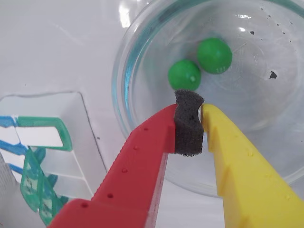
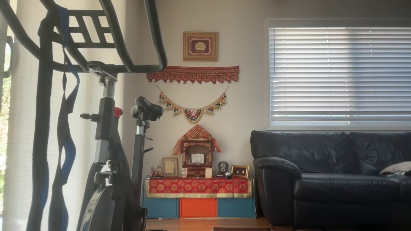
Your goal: Sort medicines into box.
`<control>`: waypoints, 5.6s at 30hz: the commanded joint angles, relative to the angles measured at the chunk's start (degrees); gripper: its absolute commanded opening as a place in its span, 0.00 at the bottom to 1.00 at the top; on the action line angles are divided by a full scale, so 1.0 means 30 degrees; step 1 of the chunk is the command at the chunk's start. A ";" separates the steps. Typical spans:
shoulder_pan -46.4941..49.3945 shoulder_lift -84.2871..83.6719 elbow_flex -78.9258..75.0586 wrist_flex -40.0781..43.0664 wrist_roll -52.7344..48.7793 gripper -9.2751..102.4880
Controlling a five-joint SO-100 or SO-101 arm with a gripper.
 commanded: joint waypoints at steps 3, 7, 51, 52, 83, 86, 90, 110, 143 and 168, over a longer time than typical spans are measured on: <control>0.0439 0.0557 0.0146 -0.0352 0.0527 0.09; 0.0439 0.1348 0.0908 -0.0615 0.1201 0.09; 0.0439 0.1553 0.1084 -0.0762 0.4775 0.28; 0.0439 0.1494 0.1084 -0.0820 0.4775 0.28; 0.0293 -0.0146 0.1318 -0.1934 0.5303 0.29; 0.0234 -0.0117 0.1523 -0.2109 0.5420 0.29; 0.0205 -0.0059 0.1787 -0.2285 0.5625 0.30; -0.0322 0.0176 0.2871 -0.2900 0.6006 0.32; -0.1406 -0.0059 0.3545 -0.2520 0.3076 0.24; -0.1406 0.0439 0.4131 -0.0879 -0.0088 0.15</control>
